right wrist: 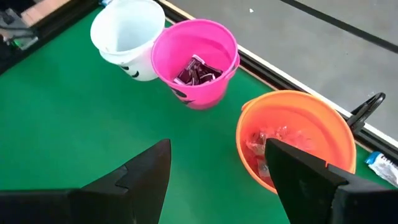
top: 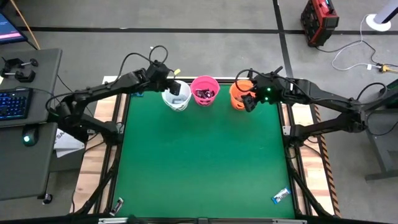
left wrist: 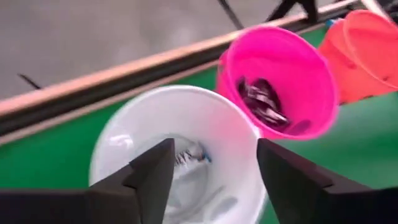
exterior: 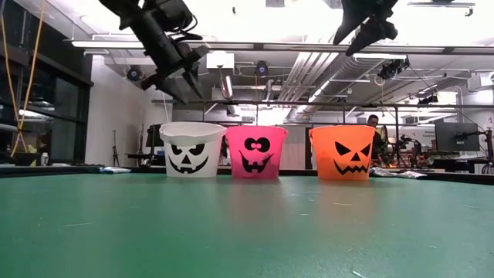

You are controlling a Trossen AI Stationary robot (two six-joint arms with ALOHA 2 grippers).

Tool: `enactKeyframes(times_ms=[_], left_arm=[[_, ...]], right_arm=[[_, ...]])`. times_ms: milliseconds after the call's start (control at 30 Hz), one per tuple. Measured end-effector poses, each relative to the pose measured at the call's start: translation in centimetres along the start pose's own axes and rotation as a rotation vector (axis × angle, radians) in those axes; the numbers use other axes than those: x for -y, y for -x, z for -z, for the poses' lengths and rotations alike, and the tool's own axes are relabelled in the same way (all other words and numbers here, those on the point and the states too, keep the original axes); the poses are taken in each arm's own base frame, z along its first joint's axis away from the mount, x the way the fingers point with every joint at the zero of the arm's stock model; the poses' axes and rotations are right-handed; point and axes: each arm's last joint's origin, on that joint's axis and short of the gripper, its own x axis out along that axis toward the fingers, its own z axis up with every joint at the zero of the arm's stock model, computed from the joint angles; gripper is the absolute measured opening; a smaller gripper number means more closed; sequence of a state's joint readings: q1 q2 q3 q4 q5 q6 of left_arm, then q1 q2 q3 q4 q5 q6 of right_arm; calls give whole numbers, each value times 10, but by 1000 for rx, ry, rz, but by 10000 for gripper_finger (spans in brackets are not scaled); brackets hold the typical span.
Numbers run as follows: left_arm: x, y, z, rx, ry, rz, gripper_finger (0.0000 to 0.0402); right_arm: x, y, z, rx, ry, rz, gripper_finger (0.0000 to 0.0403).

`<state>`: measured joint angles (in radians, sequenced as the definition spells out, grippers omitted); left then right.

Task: Sort candy by brand, put in halloween buckets
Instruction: Put the white chocolate into the white bucket

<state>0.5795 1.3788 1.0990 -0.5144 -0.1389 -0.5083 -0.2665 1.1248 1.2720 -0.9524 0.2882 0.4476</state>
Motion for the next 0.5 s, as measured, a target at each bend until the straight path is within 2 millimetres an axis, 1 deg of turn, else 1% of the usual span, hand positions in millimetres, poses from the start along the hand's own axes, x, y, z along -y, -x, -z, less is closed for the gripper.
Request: enactKeyframes(times_ms=[67,100,167,233,300,367,500], left_arm=[[-9,2,-8,22,10,-73,230],[-18,4,-14,29,33,-113,233],[-42,5,-29,37,95,-161,235],[-67,2,-42,11,140,-177,236],[-94,-7,-46,-72,155,-230,236],[-114,-19,-49,-147,159,-278,236],[-139,-46,-41,-294,123,-366,236]], right_arm=[[0,0,0,3,-24,-3,254],[0,0,0,2,-37,-3,254],[0,0,-1,5,-68,-4,254],[-2,-2,-3,20,-95,-11,254],[-4,-6,-6,37,-116,-12,254],[-6,-11,-10,69,-144,6,254],[-9,-27,-13,64,-192,36,254]])
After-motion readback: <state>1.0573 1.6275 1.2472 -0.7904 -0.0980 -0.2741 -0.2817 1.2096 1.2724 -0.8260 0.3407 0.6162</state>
